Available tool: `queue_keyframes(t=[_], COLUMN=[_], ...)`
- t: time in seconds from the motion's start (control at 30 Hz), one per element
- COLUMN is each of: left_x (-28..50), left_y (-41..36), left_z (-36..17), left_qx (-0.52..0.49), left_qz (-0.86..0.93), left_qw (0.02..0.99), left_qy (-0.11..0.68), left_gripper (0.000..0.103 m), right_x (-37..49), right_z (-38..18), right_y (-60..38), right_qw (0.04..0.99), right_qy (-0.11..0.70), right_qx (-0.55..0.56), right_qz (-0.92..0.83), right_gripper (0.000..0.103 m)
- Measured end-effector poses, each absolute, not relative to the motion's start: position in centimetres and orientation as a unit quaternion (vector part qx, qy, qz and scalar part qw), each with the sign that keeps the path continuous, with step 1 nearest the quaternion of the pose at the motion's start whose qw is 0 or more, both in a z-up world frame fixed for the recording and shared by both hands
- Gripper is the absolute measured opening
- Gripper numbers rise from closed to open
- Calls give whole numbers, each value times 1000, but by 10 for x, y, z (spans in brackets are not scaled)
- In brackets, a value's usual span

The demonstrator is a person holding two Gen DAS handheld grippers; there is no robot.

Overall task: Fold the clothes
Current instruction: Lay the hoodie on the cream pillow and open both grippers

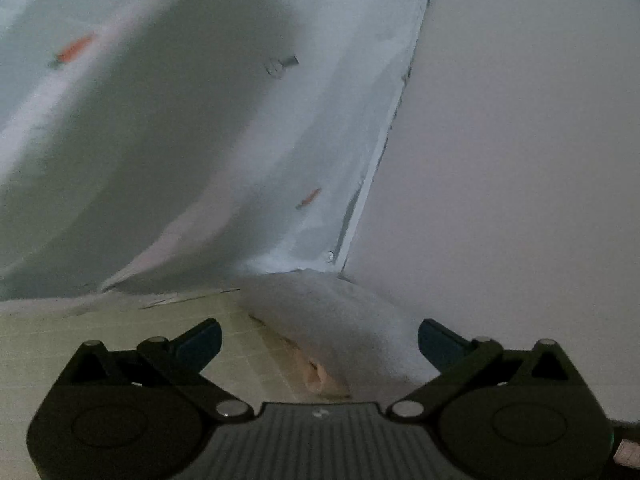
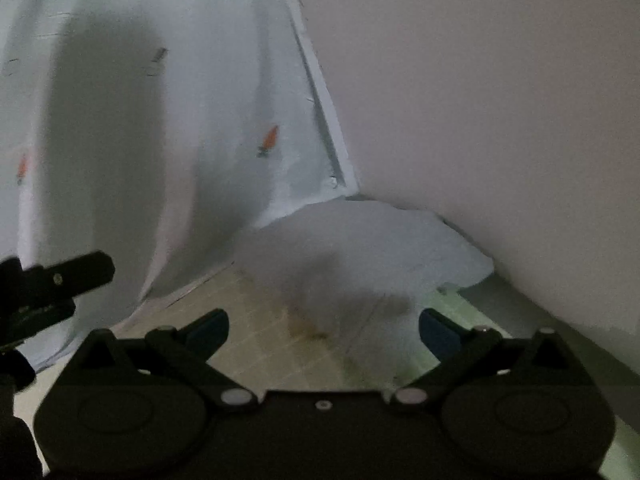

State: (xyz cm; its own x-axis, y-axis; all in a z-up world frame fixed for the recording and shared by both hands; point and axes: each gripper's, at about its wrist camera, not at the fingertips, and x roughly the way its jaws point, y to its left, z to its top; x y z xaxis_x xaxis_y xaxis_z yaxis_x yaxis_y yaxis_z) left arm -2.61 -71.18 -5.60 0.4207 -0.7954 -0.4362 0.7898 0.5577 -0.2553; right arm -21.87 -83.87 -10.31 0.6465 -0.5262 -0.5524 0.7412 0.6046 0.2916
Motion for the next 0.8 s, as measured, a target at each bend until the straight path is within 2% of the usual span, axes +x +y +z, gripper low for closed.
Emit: queue_keyframes(t=[0.17,0.37,0.8], left_x=[-64,-95,-122], left_y=[-664,-624,-583], left_z=[-50,-53,-62], left_qx=[-9,33,64], left_qz=[-451,-449,-475], left_qw=[855,856,842], left_qy=[256,252,249], left_gripper=[103,103,103], right_x=[-250,-279,-301], right_z=[-96,-102,-103], right_y=[-787,-735,-711], right_qw=[862,861,854], right_qy=[229,258,257], right_qx=[238,214,206], right_qz=[-385,-384,-402], right_gripper=[103,103,103])
